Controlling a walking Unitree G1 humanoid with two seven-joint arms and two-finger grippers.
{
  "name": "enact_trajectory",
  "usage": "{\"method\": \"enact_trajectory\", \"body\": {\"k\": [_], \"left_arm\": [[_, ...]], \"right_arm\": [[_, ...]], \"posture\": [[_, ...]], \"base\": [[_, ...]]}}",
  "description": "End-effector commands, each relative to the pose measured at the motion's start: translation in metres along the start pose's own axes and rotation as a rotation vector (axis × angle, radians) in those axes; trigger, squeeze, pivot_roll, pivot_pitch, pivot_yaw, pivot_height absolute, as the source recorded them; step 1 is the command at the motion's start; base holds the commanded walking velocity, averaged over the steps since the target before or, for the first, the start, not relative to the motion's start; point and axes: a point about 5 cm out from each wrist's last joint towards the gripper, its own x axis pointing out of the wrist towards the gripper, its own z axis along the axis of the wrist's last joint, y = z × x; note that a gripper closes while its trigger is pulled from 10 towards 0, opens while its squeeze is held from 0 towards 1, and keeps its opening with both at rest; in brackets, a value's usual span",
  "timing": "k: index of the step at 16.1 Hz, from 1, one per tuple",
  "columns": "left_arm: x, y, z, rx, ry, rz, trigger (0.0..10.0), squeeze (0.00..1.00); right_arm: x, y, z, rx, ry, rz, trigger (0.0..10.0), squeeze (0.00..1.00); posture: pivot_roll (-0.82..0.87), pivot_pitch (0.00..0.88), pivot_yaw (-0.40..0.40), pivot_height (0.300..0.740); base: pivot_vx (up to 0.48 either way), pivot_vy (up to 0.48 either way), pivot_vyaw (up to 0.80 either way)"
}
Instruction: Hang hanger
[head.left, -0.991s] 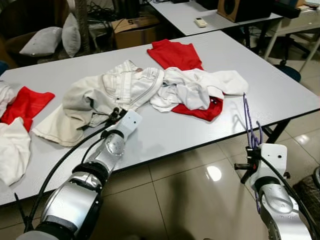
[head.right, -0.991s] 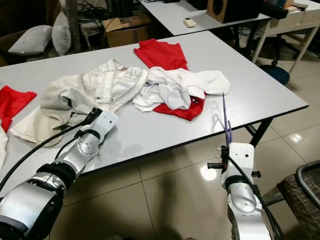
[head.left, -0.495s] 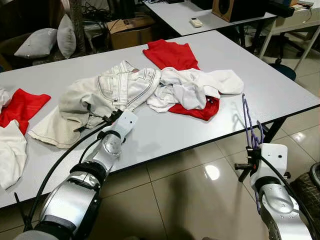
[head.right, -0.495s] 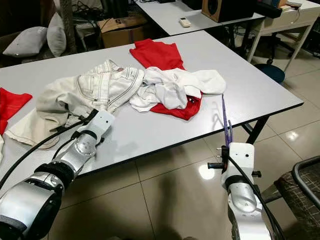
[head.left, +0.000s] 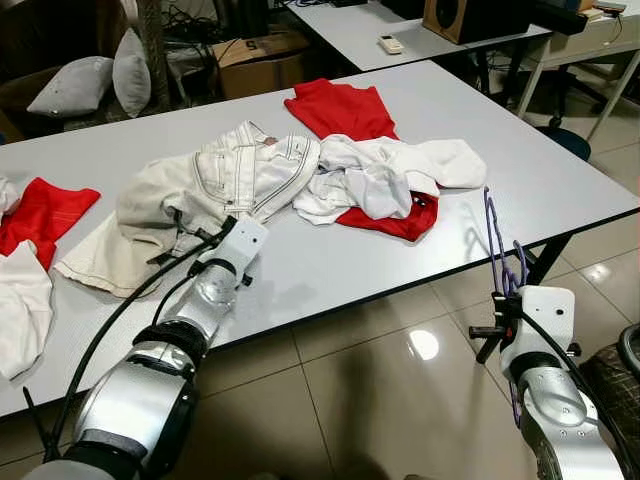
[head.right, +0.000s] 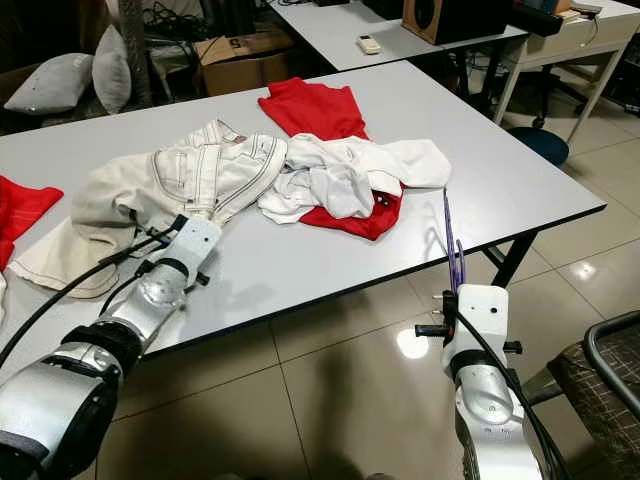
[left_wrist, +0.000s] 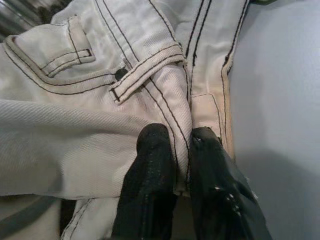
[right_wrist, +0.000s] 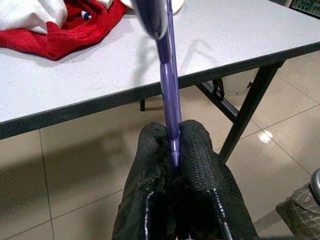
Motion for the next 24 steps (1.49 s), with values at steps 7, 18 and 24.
{"method": "enact_trajectory", "body": {"k": [7,18,24], "left_arm": [[0.008,0.016,0.058,-0.410,-0.200,-0.439,0.0,0.00],[0.011,0.098,0.058,-0.823,-0.071,-0.263,0.0,0.00],[0.013,0.100,0.060,-0.915,-0.144,-0.148,10.0,0.00]], "right_arm": [[0.004,0.002,0.001,-0.003,0.002,0.004,10.0,0.00],[0.006,0.009,-0.003,0.007,0.002,0.019,10.0,0.00],[0.007,0.007,-0.004,-0.001,0.002,0.023,10.0,0.00]], "posture": [[-0.19,0.000,0.087,0.740],[-0.16,0.000,0.083,0.740],[-0.16,0.000,0.074,0.740]], "base": [[0.000,0.000,0.00],[0.000,0.000,0.00],[0.000,0.000,0.00]]}}
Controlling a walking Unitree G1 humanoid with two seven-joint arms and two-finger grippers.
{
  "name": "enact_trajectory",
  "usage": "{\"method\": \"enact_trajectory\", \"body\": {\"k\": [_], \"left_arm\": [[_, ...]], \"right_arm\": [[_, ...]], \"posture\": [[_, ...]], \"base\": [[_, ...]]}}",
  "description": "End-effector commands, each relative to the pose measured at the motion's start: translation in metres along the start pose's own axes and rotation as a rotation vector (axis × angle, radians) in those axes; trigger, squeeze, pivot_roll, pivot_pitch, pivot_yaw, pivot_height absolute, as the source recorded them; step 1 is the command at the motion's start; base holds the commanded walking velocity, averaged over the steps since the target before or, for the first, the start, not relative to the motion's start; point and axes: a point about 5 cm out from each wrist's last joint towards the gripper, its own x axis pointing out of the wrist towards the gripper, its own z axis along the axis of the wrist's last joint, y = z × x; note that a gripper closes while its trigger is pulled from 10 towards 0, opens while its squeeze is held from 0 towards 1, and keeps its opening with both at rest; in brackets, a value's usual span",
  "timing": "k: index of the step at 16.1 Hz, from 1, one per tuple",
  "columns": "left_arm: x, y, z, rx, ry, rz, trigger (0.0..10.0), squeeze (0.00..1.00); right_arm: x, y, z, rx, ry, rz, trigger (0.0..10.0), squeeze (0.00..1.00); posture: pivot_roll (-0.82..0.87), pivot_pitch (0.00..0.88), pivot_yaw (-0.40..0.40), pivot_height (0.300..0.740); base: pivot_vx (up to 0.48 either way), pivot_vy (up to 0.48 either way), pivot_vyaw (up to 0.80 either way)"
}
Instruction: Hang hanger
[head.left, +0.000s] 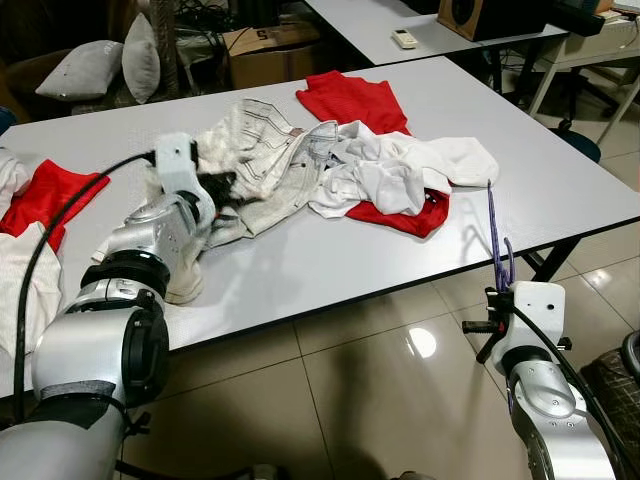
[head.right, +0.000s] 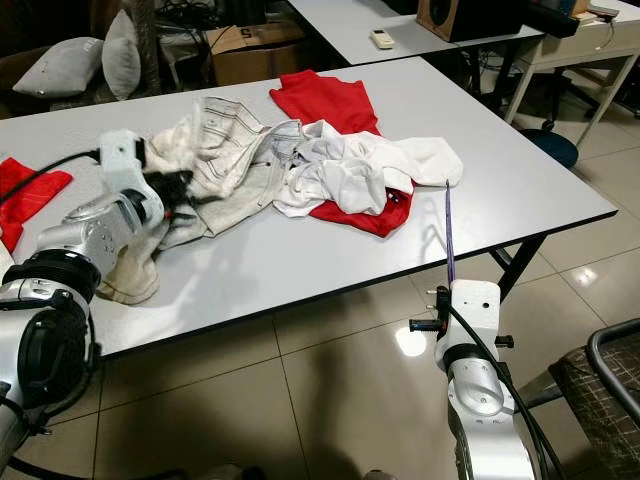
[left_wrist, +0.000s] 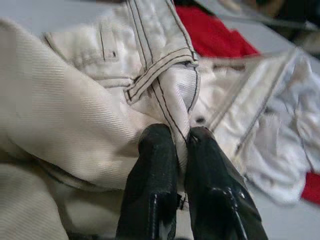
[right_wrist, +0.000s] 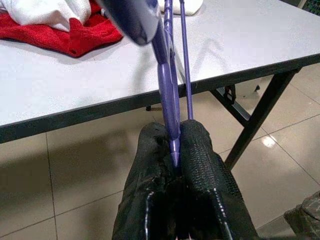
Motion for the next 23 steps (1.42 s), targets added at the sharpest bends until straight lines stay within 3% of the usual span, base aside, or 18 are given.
{"method": "enact_trajectory", "body": {"k": [1,4,7,8,9,10,11,15,16,17,18,20,23], "left_arm": [[-0.001,0.003,0.020,-0.027,-0.090,0.033,10.0,1.00],[-0.001,0.003,0.018,-0.016,-0.092,0.057,10.0,1.00],[-0.001,-0.005,-0.001,0.092,-0.072,0.030,10.0,1.00],[-0.002,-0.016,-0.007,0.188,-0.062,-0.077,10.0,1.00],[-0.003,-0.018,-0.008,0.201,-0.063,-0.097,10.0,1.00],[-0.006,-0.023,-0.005,0.299,-0.096,-0.151,10.0,1.00],[-0.012,-0.030,-0.001,0.456,-0.119,-0.219,10.0,1.00],[-0.020,-0.035,0.004,0.389,-0.139,-0.163,10.0,1.00],[-0.024,-0.037,-0.005,0.317,-0.075,-0.157,10.0,1.00],[-0.031,-0.042,-0.023,0.271,0.049,-0.201,10.0,1.00],[-0.037,-0.047,-0.041,0.283,0.161,-0.263,10.0,1.00],[-0.041,-0.051,-0.065,0.192,0.223,-0.217,10.0,1.00],[-0.037,-0.055,-0.073,0.104,0.215,-0.125,10.0,0.98]], "right_arm": [[0.000,0.001,-0.003,-0.009,0.009,0.015,10.0,0.00],[-0.001,0.001,-0.003,-0.005,0.012,0.011,10.0,0.00],[-0.004,0.002,-0.004,0.003,0.015,0.000,10.0,0.00],[-0.005,0.000,-0.005,0.004,0.018,-0.007,10.0,0.00],[-0.005,0.000,-0.005,0.005,0.019,-0.008,10.0,0.00],[-0.006,-0.001,-0.006,0.003,0.021,-0.006,10.0,0.00],[-0.004,0.001,-0.006,-0.002,0.021,0.006,10.0,0.00],[-0.001,0.005,-0.003,-0.003,0.014,0.022,10.0,0.00],[-0.001,0.004,-0.004,-0.002,0.015,0.020,10.0,0.00],[-0.002,0.003,-0.005,0.000,0.017,0.013,10.0,0.00],[-0.003,0.002,-0.006,0.002,0.019,0.009,10.0,0.00],[-0.003,0.002,-0.005,0.000,0.019,0.008,10.0,0.00],[-0.003,0.001,-0.004,-0.004,0.017,0.006,10.0,0.00]], "posture": [[-0.16,0.000,0.076,0.740],[-0.16,0.000,0.084,0.740],[-0.17,0.000,0.100,0.740],[-0.17,0.000,0.098,0.740],[-0.17,0.000,0.098,0.740],[-0.16,0.000,0.090,0.740],[-0.16,0.000,0.084,0.740],[-0.14,0.000,0.075,0.740],[-0.15,0.000,0.084,0.740],[-0.15,0.000,0.084,0.740],[-0.15,0.000,0.088,0.740],[-0.16,0.000,0.089,0.740],[-0.16,0.000,0.085,0.740]], "base": [[0.000,0.000,0.00],[0.000,0.000,0.00],[0.000,0.000,0.00],[0.000,0.000,0.00],[0.000,0.000,0.00],[0.000,0.000,0.00],[0.000,0.000,0.00],[0.000,0.000,0.00],[0.000,0.000,0.00],[0.000,0.000,0.00],[0.000,0.000,0.00],[0.000,0.000,0.00],[0.000,0.000,0.00]]}}
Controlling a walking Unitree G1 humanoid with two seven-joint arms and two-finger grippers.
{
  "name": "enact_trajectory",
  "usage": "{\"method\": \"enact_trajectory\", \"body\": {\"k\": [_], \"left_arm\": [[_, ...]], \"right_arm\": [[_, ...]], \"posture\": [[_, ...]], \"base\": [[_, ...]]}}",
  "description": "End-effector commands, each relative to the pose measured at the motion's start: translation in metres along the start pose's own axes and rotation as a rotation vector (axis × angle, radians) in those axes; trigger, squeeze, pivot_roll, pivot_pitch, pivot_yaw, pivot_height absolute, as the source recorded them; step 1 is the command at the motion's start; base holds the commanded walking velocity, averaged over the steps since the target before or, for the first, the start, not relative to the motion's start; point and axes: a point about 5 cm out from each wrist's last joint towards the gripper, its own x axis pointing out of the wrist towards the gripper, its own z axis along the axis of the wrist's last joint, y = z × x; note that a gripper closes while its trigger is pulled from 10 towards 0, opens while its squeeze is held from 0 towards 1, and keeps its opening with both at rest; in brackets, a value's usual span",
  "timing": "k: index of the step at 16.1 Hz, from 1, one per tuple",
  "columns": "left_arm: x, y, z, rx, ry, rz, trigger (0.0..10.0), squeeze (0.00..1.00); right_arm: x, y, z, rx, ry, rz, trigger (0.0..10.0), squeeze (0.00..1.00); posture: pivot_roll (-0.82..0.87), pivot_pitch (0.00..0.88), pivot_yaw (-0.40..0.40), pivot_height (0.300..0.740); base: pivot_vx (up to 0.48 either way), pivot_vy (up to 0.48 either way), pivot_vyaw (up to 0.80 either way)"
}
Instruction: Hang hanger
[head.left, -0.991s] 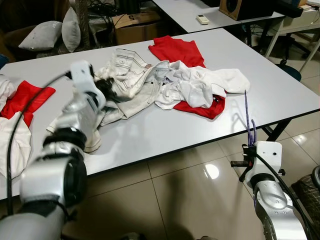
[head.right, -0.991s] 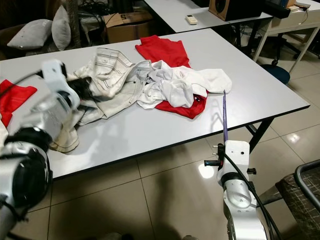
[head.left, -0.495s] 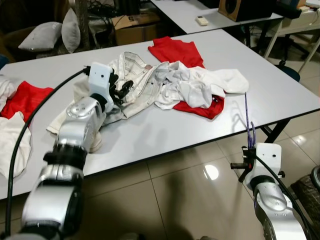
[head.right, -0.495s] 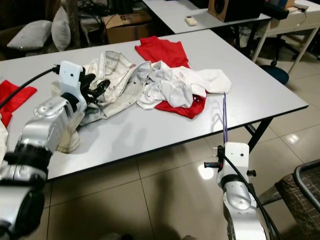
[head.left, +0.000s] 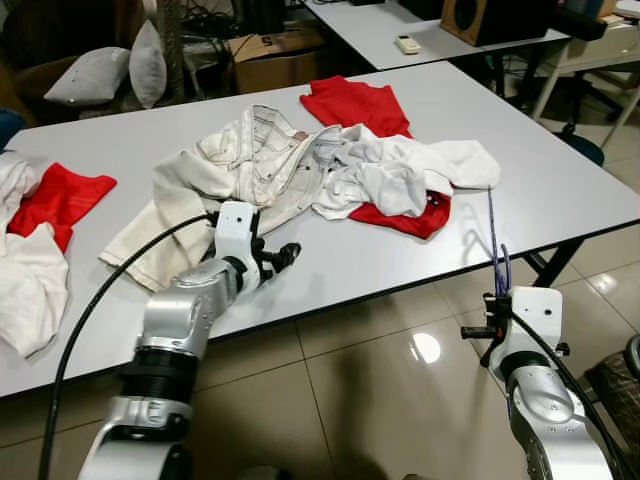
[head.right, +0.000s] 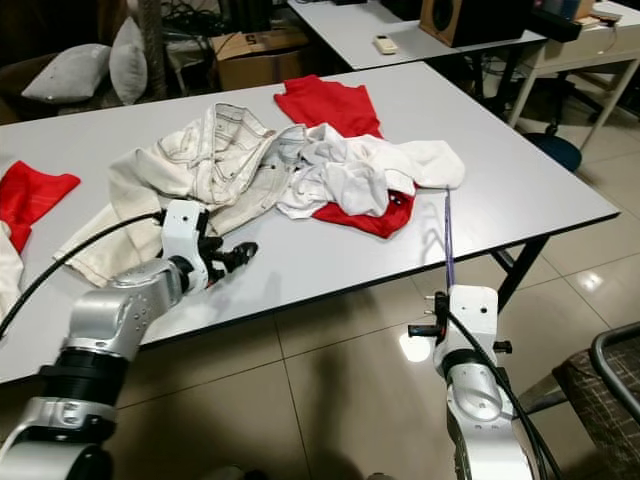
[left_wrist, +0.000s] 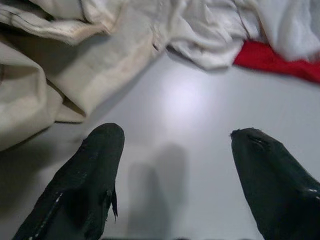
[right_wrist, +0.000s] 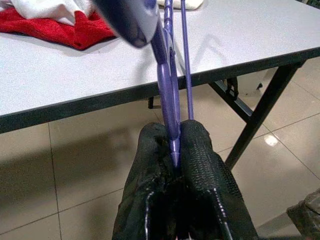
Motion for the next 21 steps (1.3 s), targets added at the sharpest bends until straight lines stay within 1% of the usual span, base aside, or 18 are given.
{"method": "enact_trajectory", "body": {"k": [1,2,3,4,6,8,10,11,12,13,14,16,18,20,21], "left_arm": [[-0.001,0.003,0.009,-0.015,-0.034,0.030,10.0,0.66],[0.005,-0.002,0.011,-0.073,-0.068,0.019,10.0,0.00],[0.009,-0.006,0.013,-0.109,-0.087,0.005,10.0,0.00],[0.011,-0.008,0.015,-0.119,-0.101,0.013,10.0,0.00],[0.021,-0.007,0.015,-0.127,-0.099,0.076,10.0,0.00],[0.029,-0.006,0.012,-0.124,-0.095,0.124,10.0,0.00],[0.034,-0.004,0.012,-0.098,-0.101,0.177,10.0,0.00],[0.038,-0.001,0.013,-0.074,-0.115,0.225,10.0,0.00],[0.039,0.000,0.016,-0.070,-0.140,0.247,10.0,0.00],[0.040,-0.001,0.021,-0.079,-0.186,0.239,10.0,0.00],[0.043,-0.006,0.026,-0.072,-0.234,0.188,10.0,0.00],[0.045,-0.007,0.026,-0.079,-0.237,0.193,10.0,0.00],[0.047,-0.002,0.020,-0.050,-0.192,0.277,10.0,0.00],[0.046,0.005,0.016,-0.086,-0.168,0.357,10.0,0.00],[0.046,0.006,0.017,-0.150,-0.183,0.378,10.0,0.00]], "right_arm": [[0.000,-0.001,0.001,-0.002,-0.001,0.002,10.0,0.00],[0.000,-0.001,0.001,-0.005,-0.001,0.004,10.0,0.00],[0.001,-0.001,0.001,-0.007,-0.001,0.005,10.0,0.00],[0.001,-0.001,0.001,-0.007,-0.002,0.005,10.0,0.00],[0.000,-0.002,0.001,-0.008,-0.003,0.001,10.0,0.00],[0.000,-0.003,0.001,-0.008,-0.003,-0.004,10.0,0.00],[0.000,-0.003,0.001,-0.006,-0.004,-0.008,10.0,0.00],[-0.001,-0.003,0.001,-0.006,-0.004,-0.012,10.0,0.00],[-0.001,-0.004,0.001,-0.005,-0.004,-0.014,10.0,0.00],[-0.001,-0.004,0.001,-0.004,-0.004,-0.015,10.0,0.00],[-0.001,-0.003,0.001,-0.004,-0.003,-0.016,10.0,0.00],[-0.001,-0.003,0.001,-0.006,-0.004,-0.014,10.0,0.00],[-0.001,-0.003,0.001,-0.010,-0.005,-0.013,10.0,0.00],[-0.003,-0.003,0.001,-0.012,-0.004,-0.013,10.0,0.00],[-0.004,-0.005,0.001,-0.012,-0.003,-0.016,10.0,0.00]], "posture": [[-0.16,0.000,0.085,0.740],[-0.16,0.000,0.082,0.740],[-0.17,0.000,0.082,0.740],[-0.17,0.000,0.084,0.740],[-0.17,0.000,0.088,0.740],[-0.18,0.000,0.094,0.740],[-0.18,0.000,0.095,0.740],[-0.18,0.000,0.095,0.740],[-0.18,0.000,0.095,0.740],[-0.19,0.000,0.104,0.740],[-0.19,0.000,0.102,0.740],[-0.19,0.000,0.101,0.740],[-0.19,0.000,0.101,0.740],[-0.20,0.000,0.104,0.740],[-0.21,0.003,0.106,0.740]], "base": [[0.000,0.000,0.00],[0.000,0.000,0.00],[0.000,0.000,0.00],[0.000,0.000,0.00],[0.000,0.000,0.00],[0.000,0.000,0.00],[0.000,0.000,0.00],[0.000,0.000,0.00],[0.000,0.000,0.00],[0.000,0.000,0.00],[0.000,0.000,0.00],[0.000,0.000,0.00],[0.000,0.000,0.00],[0.000,0.000,0.00],[0.000,0.000,0.00]]}}
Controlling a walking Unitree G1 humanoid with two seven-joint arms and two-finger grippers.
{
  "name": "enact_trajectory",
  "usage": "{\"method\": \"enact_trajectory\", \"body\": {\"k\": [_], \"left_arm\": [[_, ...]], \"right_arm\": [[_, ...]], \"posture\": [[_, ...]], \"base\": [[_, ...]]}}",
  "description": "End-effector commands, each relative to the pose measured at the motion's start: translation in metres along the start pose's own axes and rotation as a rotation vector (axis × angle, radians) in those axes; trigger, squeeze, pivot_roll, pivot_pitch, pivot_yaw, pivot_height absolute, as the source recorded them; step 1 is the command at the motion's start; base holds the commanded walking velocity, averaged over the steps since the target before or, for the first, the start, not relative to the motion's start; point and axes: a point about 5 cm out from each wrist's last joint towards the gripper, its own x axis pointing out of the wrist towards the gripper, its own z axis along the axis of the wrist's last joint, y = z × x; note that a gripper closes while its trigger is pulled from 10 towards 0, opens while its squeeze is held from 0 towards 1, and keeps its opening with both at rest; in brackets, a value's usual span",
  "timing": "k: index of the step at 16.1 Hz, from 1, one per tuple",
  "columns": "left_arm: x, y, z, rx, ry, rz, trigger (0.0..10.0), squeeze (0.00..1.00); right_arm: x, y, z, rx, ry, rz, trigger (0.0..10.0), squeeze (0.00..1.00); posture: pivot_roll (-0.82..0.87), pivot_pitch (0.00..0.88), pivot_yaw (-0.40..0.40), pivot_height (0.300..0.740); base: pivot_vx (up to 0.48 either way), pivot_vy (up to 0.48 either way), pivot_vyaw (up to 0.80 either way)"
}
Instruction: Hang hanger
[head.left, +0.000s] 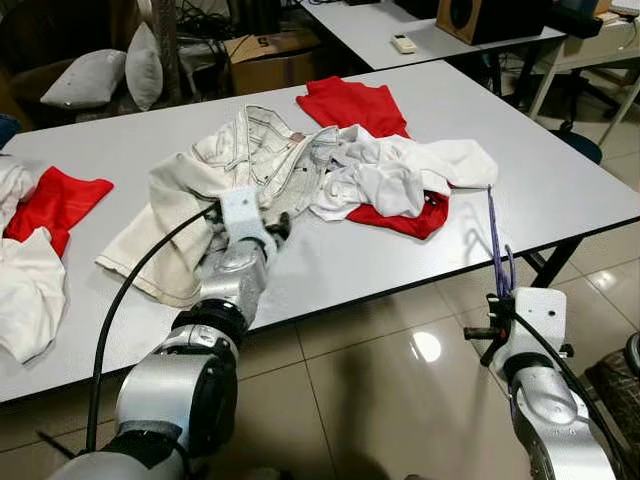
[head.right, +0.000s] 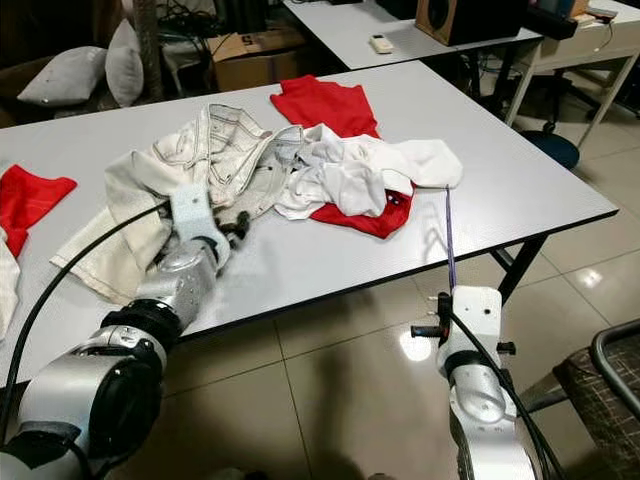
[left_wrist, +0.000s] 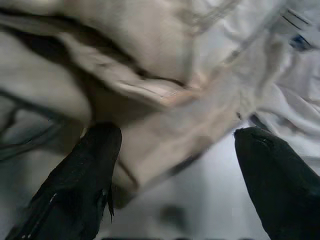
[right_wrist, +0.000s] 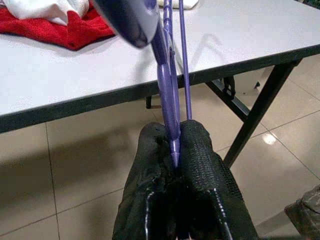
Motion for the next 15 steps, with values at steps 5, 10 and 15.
{"method": "enact_trajectory", "body": {"k": [5,10,15], "left_arm": [[0.002,-0.008,0.012,-0.136,-0.057,-0.037,10.0,0.00],[0.002,-0.003,0.008,-0.112,-0.033,0.047,10.0,0.00],[0.003,0.003,0.031,-0.241,-0.129,0.086,10.0,0.00]], "right_arm": [[-0.006,-0.001,0.000,-0.011,0.003,-0.002,10.0,0.00],[-0.012,0.007,0.000,-0.034,0.009,0.037,10.0,0.00],[-0.025,0.008,-0.004,-0.052,0.036,0.053,10.0,0.00]], "posture": [[-0.21,0.027,0.106,0.740],[-0.22,0.087,0.115,0.740],[-0.24,0.161,0.112,0.740]], "base": [[0.000,0.000,0.00],[0.000,0.000,0.00],[0.000,0.000,0.00]]}}
